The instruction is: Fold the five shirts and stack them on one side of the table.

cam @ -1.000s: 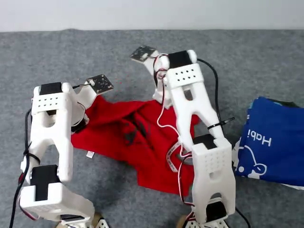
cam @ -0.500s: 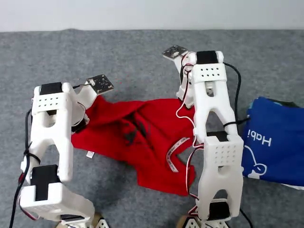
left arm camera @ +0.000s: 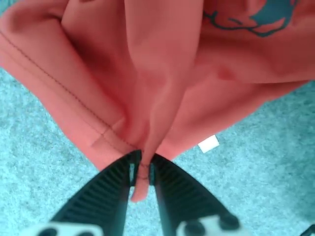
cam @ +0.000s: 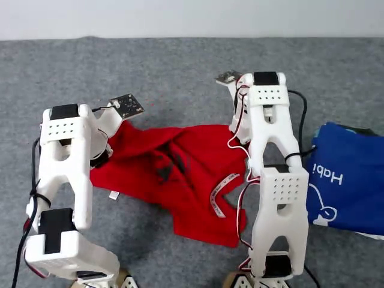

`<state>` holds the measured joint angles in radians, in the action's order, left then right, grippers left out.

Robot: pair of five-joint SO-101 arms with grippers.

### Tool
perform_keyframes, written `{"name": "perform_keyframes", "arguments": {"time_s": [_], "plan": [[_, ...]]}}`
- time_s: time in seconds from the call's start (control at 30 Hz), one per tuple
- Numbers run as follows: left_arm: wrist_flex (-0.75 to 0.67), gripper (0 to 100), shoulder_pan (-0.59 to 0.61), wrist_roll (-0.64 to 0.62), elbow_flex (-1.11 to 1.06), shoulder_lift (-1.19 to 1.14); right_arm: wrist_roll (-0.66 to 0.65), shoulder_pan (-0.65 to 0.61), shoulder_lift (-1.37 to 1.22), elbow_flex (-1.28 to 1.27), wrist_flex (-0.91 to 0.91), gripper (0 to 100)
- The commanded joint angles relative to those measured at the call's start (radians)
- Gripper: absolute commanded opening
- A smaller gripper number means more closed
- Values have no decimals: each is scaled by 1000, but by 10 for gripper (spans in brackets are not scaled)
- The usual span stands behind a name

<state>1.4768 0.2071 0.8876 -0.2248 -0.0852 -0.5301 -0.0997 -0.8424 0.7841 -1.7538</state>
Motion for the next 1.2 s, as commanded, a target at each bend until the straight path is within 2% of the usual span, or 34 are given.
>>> {"name": "perform_keyframes", "arguments": {"time_s": [0.0,0.17,0.4,0.6,0.8,0.97,1.17], "plan": [[-15,5,-6,11,8,49,6,12,10,11,8,187],[-15,5,-6,11,8,49,6,8,2,11,73,187],[-15,5,-6,11,5,49,6,10,-16,11,74,185],[-15,5,-6,11,4,49,3,5,-15,11,128,72],[-15,5,-6,11,4,48,2,5,-13,11,131,68],[-15,5,-6,11,4,48,-94,2,-5,11,131,12],[-15,5,-6,9,10,58,-107,12,51,58,94,12]]}}
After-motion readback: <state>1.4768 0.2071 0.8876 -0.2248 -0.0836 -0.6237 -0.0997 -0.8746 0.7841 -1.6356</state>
